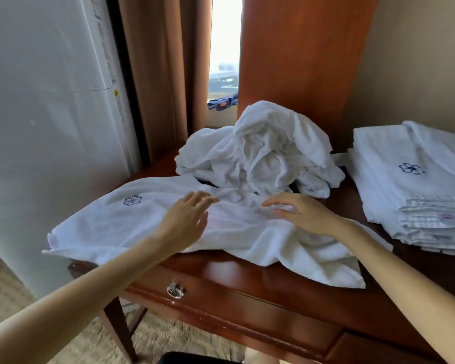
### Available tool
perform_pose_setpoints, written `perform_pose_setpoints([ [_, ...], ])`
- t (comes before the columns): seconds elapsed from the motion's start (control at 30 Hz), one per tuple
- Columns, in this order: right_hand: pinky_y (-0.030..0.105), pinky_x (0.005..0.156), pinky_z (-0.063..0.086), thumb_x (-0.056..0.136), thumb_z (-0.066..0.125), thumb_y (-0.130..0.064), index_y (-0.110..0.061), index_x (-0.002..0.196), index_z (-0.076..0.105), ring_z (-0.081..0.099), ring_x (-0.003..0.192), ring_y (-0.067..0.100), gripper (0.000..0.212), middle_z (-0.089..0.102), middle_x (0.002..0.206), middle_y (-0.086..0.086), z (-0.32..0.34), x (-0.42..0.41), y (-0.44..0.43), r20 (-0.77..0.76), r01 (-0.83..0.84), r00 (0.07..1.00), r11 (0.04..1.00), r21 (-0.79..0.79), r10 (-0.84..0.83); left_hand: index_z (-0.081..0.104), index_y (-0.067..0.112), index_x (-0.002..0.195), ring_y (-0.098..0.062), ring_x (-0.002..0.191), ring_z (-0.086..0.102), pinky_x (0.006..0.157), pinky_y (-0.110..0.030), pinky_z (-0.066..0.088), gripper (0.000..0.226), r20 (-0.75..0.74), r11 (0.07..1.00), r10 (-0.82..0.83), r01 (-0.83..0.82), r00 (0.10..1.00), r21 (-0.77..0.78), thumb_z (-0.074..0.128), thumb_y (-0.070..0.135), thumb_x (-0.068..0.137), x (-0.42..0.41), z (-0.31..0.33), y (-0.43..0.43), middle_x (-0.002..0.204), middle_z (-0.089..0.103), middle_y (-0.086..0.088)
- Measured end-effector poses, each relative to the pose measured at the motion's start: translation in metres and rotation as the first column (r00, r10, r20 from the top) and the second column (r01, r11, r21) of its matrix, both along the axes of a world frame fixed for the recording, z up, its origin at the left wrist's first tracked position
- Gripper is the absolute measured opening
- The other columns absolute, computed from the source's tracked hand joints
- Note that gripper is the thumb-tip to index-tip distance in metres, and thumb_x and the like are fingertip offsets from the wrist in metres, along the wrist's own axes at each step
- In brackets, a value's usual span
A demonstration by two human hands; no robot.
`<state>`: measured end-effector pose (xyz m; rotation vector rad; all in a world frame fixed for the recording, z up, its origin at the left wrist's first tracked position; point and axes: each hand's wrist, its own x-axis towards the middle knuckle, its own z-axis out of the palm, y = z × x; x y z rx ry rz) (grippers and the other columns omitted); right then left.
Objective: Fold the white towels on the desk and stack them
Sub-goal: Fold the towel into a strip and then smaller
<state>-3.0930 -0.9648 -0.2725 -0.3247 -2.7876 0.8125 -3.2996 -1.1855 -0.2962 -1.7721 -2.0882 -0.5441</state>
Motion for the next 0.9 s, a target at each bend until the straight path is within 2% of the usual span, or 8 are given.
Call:
perform_pose_setpoints([
  [0.1, 0.026, 0.100, 0.042, 0.094, 0.056, -0.040, -0.035, 0.115, 0.065, 0.054, 0.114, -0.003, 0.023, 0.062, 0.116, -0.021, -0.011, 0.039, -0.006, -0.155, 0.078, 0.985, 0.997, -0.008, -0.079, 0.065, 0.009, 0.102, -0.024, 0.082, 0.059, 0.068, -0.032, 0.051, 0.016, -0.162, 0.926, -0.373, 0.378, 0.913, -0.004, 0.057, 0.012, 0.089, 0.060, -0.007, -0.005, 0.094, 0.062, -0.004],
  [0.17, 0.024, 0.093, 0.043, 0.091, 0.056, -0.049, -0.031, 0.110, 0.066, 0.055, 0.109, 0.000, 0.028, 0.060, 0.109, -0.021, -0.025, 0.065, -0.018, -0.273, 0.125, 0.954, 0.992, -0.010, -0.123, 0.063, 0.012, 0.104, -0.020, 0.078, 0.058, 0.064, -0.030, 0.049, 0.018, -0.171, 0.885, -0.466, 0.455, 0.868, -0.099, 0.050, 0.018, 0.092, 0.084, -0.021, -0.008, 0.092, 0.061, 0.000],
  [0.27, 0.019, 0.089, 0.039, 0.089, 0.060, -0.049, -0.024, 0.103, 0.064, 0.052, 0.106, 0.003, 0.028, 0.053, 0.105, -0.020, -0.054, 0.100, -0.032, -0.502, 0.307, 0.838, 0.945, 0.113, -0.212, 0.058, 0.018, 0.120, -0.015, 0.099, 0.058, 0.078, -0.029, 0.049, 0.033, 0.097, 0.945, -0.325, 0.327, 0.941, -0.002, 0.040, 0.029, 0.095, 0.103, -0.038, -0.005, 0.114, 0.059, 0.005],
  [0.37, 0.011, 0.086, 0.036, 0.085, 0.070, -0.036, -0.016, 0.097, 0.060, 0.052, 0.097, 0.005, 0.025, 0.054, 0.099, -0.013, -0.065, 0.124, -0.041, -0.606, 0.438, 0.737, 0.894, 0.094, -0.298, 0.056, 0.025, 0.127, -0.013, 0.099, 0.059, 0.079, -0.024, 0.046, 0.033, 0.287, 0.980, -0.197, 0.177, 0.937, 0.093, 0.053, 0.022, 0.094, 0.115, -0.051, 0.002, 0.127, 0.054, 0.011],
  [0.53, 0.016, 0.066, 0.040, 0.079, 0.068, -0.055, -0.021, 0.075, 0.056, 0.055, 0.078, 0.005, 0.036, 0.057, 0.078, -0.011, -0.061, 0.144, -0.058, -0.523, 0.624, 0.687, 0.779, 0.068, -0.504, 0.041, 0.030, 0.145, -0.011, 0.121, 0.052, 0.085, -0.024, 0.047, 0.057, 0.464, 0.999, -0.052, 0.040, 0.885, 0.035, 0.058, 0.025, 0.090, 0.120, -0.058, 0.015, 0.153, 0.031, 0.015],
  [0.67, 0.017, 0.076, 0.041, 0.066, 0.057, -0.081, -0.033, 0.102, 0.060, 0.050, 0.099, -0.005, 0.060, 0.053, 0.105, -0.026, -0.069, 0.137, -0.050, -0.205, 0.520, 0.852, 0.820, 0.238, -0.481, 0.021, 0.032, 0.153, -0.003, 0.147, 0.005, 0.112, -0.029, 0.023, 0.063, 0.340, 0.998, 0.042, -0.024, 0.939, -0.057, 0.045, 0.038, 0.095, 0.112, -0.064, 0.028, 0.160, 0.006, 0.014],
  [0.77, 0.022, 0.083, 0.042, 0.073, 0.067, -0.066, -0.030, 0.103, 0.065, 0.047, 0.105, -0.001, 0.047, 0.052, 0.104, -0.022, -0.068, 0.131, -0.040, -0.225, 0.457, 0.886, 0.844, 0.281, -0.405, 0.014, 0.035, 0.153, -0.003, 0.147, -0.004, 0.116, -0.029, 0.013, 0.058, 0.262, 0.990, 0.077, -0.042, 0.962, -0.136, 0.035, 0.041, 0.099, 0.111, -0.063, 0.035, 0.161, 0.000, 0.012],
  [0.9, 0.021, 0.058, 0.036, 0.094, 0.059, -0.034, -0.026, 0.076, 0.051, 0.050, 0.068, 0.003, 0.021, 0.052, 0.070, -0.011, -0.066, 0.131, -0.048, -0.338, 0.472, 0.860, 0.848, 0.240, -0.383, 0.015, 0.033, 0.154, -0.009, 0.149, 0.001, 0.116, -0.032, 0.017, 0.060, 0.272, 0.991, 0.080, -0.048, 0.959, -0.124, 0.039, 0.037, 0.099, 0.117, -0.056, 0.031, 0.162, 0.002, 0.007],
])
